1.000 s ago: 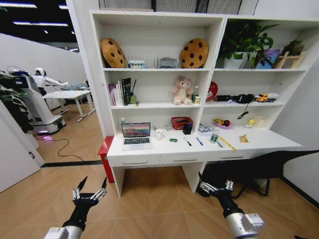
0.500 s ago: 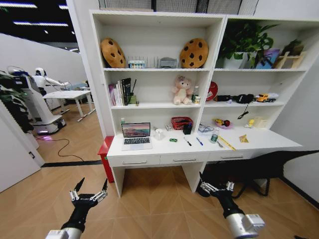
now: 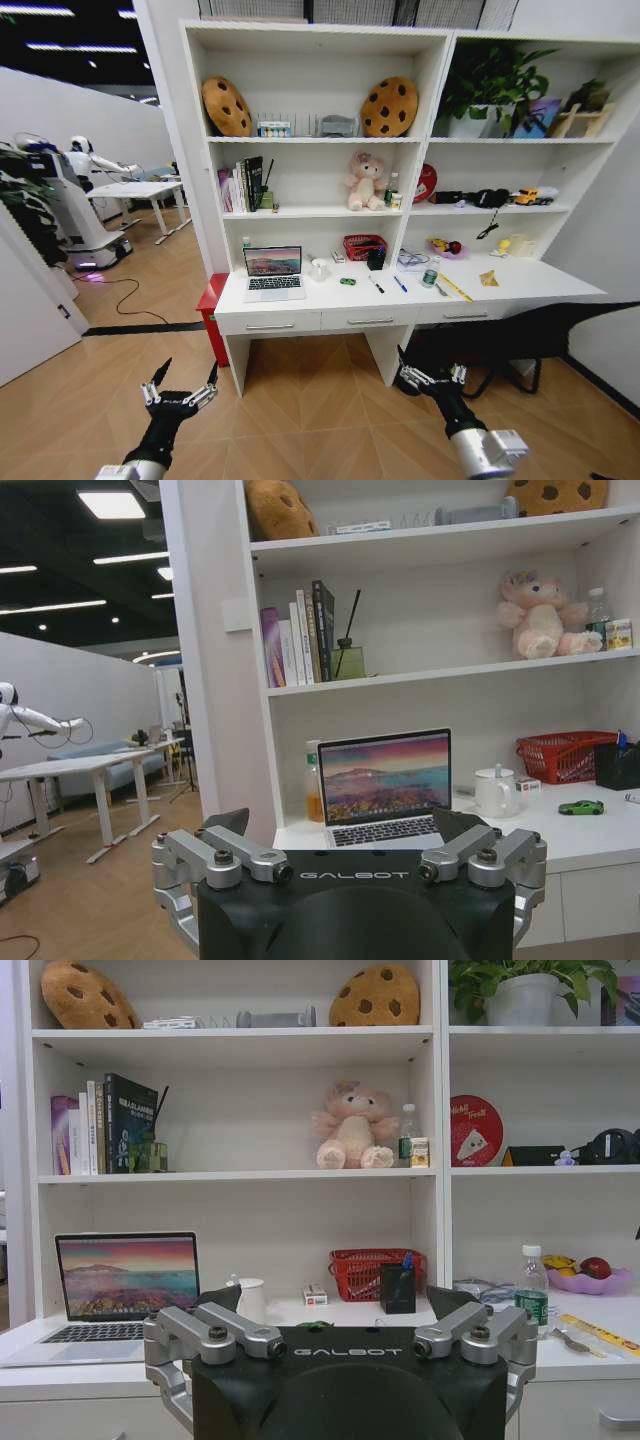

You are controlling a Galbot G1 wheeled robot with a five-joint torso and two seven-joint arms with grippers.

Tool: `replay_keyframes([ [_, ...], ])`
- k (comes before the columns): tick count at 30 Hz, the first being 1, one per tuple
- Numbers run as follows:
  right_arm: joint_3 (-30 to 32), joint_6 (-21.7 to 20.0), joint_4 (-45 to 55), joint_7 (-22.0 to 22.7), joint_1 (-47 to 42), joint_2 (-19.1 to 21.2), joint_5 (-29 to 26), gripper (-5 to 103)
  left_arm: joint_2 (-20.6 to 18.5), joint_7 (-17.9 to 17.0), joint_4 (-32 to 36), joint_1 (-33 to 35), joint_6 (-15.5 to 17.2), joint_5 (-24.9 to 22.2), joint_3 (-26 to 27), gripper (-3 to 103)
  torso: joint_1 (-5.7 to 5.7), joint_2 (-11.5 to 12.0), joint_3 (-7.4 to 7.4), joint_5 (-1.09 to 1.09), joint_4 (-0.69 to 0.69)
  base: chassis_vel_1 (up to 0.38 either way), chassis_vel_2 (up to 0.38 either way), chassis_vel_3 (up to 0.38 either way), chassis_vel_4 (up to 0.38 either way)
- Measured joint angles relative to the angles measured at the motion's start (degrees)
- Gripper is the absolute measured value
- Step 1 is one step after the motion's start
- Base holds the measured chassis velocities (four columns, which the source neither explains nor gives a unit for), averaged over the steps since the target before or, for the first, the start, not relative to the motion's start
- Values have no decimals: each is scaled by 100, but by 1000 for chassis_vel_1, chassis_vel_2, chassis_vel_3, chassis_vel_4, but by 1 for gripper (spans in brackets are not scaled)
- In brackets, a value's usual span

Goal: Organize the objects on the table.

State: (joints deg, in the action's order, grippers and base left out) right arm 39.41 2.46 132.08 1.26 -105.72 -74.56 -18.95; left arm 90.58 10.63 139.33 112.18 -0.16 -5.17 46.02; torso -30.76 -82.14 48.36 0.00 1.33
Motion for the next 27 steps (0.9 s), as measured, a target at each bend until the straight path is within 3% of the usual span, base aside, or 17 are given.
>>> replay_keyframes([
  [14, 31, 77, -23, -6, -19, -14, -112, 100, 33, 50, -36, 3, -99, 46, -36, 100, 1, -1, -1, 0, 0, -25, 20, 21, -17],
  [27, 45, 157, -29, -16, -48, -47, -94, 100, -33, -41, -88, -13, -101, 0, -38, 100, 0, 0, 0, 1, -1, -187, 180, 191, -203],
])
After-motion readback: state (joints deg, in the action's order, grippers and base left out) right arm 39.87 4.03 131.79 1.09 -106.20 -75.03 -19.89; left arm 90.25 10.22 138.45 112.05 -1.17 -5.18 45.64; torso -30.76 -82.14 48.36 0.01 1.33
